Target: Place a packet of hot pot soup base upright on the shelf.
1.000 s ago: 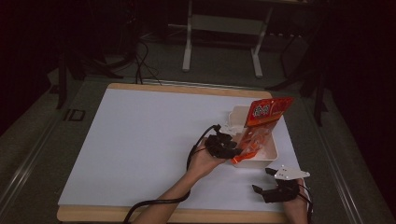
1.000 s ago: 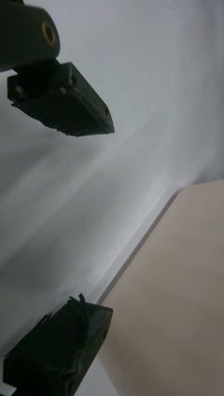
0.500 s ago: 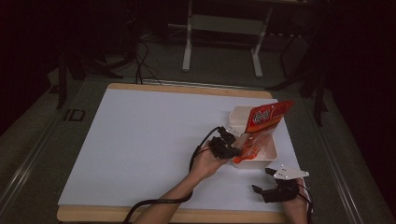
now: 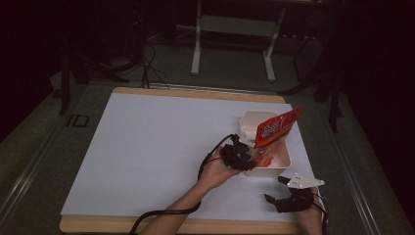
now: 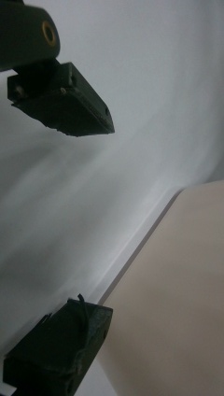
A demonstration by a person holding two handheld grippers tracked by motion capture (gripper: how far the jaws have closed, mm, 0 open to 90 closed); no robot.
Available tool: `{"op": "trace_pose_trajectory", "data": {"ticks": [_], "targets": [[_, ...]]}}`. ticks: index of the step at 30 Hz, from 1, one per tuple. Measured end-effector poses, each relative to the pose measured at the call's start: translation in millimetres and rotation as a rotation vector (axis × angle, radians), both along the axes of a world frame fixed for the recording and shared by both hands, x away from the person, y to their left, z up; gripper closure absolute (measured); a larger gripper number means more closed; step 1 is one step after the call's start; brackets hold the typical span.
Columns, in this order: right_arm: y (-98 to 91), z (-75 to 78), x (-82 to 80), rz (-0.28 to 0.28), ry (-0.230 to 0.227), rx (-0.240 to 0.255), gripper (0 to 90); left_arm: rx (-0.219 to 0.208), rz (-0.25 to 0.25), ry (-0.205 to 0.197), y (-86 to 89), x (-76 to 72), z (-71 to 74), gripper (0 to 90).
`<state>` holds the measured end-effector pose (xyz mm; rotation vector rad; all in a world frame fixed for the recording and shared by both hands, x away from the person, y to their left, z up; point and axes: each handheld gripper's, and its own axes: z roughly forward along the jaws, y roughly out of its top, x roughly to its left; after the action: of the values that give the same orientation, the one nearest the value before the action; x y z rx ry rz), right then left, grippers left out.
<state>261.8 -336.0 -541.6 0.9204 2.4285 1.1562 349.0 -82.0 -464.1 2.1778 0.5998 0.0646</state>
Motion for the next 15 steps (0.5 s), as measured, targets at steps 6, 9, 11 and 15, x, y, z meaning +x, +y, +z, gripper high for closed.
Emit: {"op": "trace_pose_trajectory", "data": {"ticks": [6,9,11,15], "targets": [[0.4,0.0,-0.1,-0.001,-0.001,-0.004,10.6,0.090,0.014,-0.052,-6.4,-5.8,0.1,88.6],[0.8,-0.3,0.1,-0.002,0.002,-0.006,10.6,0.049,0.035,-0.007,1.1,-4.0,-8.3,89.8],[1.1,-0.4,0.0,-0.002,0.002,-0.009,10.6,0.047,0.043,0.009,2.7,-3.2,-11.0,90.0],[1.0,-0.4,0.1,-0.003,0.002,-0.006,10.6,0.040,0.043,0.023,4.1,-1.7,-11.3,86.0]]}}
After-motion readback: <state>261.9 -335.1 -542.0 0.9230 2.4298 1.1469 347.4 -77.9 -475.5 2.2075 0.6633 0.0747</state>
